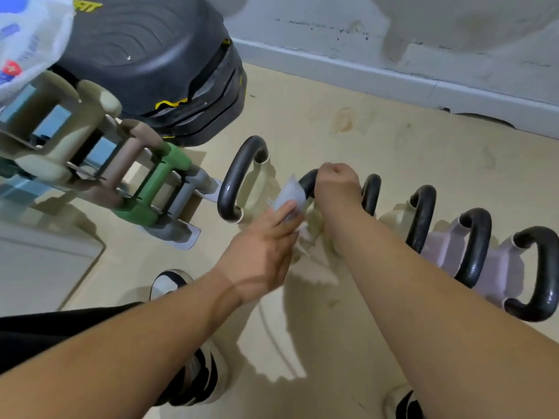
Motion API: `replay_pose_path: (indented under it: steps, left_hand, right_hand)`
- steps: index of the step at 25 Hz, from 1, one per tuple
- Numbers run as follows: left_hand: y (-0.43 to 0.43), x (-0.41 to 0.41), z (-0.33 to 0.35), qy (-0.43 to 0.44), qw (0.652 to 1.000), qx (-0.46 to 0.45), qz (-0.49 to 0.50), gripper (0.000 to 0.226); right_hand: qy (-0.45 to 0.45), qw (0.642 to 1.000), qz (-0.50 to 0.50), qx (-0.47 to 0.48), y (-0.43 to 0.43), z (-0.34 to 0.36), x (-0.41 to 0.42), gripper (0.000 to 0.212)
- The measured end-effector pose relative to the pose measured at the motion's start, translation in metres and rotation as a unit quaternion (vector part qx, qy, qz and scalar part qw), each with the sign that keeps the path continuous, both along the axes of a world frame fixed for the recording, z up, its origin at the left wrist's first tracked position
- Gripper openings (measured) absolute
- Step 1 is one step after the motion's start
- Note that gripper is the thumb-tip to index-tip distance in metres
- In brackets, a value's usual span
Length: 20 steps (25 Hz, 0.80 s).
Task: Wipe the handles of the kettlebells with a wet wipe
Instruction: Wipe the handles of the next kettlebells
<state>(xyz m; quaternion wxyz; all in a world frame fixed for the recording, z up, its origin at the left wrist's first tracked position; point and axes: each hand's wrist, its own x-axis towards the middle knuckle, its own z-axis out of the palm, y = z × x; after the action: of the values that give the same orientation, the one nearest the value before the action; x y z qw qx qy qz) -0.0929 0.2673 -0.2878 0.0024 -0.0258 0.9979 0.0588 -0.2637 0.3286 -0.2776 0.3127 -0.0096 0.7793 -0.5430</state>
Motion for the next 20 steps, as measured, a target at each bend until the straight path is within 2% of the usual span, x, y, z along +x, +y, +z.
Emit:
replay_pose_path:
  steps: [3,6,7,9,10,12,14,17,20]
  left_hand:
    - [0.008,0.039,-0.007,-0.032,0.999,-0.031,-0.016,0.041]
    - [0.003,-0.003,0.014,0.003,0.999,0.038,0.019,0.040]
    - [0.005,-0.022,0.026,0.012,0.998,0.047,0.045,0.039]
    - [0.006,-0.048,0.035,0.007,0.995,0.065,0.079,0.019]
    - [0.006,-0.053,0.037,0.007,0.993,0.080,0.089,0.020]
    - [0.001,-0.046,0.028,0.019,0.991,0.080,0.102,0.038]
    - [-0.003,-0.028,0.014,0.041,0.980,0.101,0.167,0.042]
    - [0.008,-0.005,-0.002,-0.011,0.956,0.155,0.249,0.069]
    - [0.018,-0.009,-0.010,-0.040,0.931,0.155,0.329,0.078]
  right_hand:
    - [-0.034,0.997,0.019,0.072,0.004,-0.002,0.010,0.029]
    - [-0.106,0.992,-0.005,0.072,0.009,0.006,0.009,0.030]
    - [-0.109,0.992,-0.002,0.061,0.007,0.005,0.005,0.029]
    - [-0.123,0.991,0.009,0.054,0.002,0.009,0.001,0.030]
    - [-0.108,0.993,0.000,0.051,0.005,0.005,0.000,0.031]
    - [-0.190,0.979,-0.068,-0.027,0.006,0.002,-0.003,0.024]
    - [-0.205,0.975,-0.080,-0.041,0.007,-0.002,-0.001,0.010]
    - [-0.217,0.974,-0.066,-0.017,0.007,-0.004,0.003,0.017]
    - [-0.193,0.979,-0.061,-0.026,0.006,-0.003,0.006,0.024]
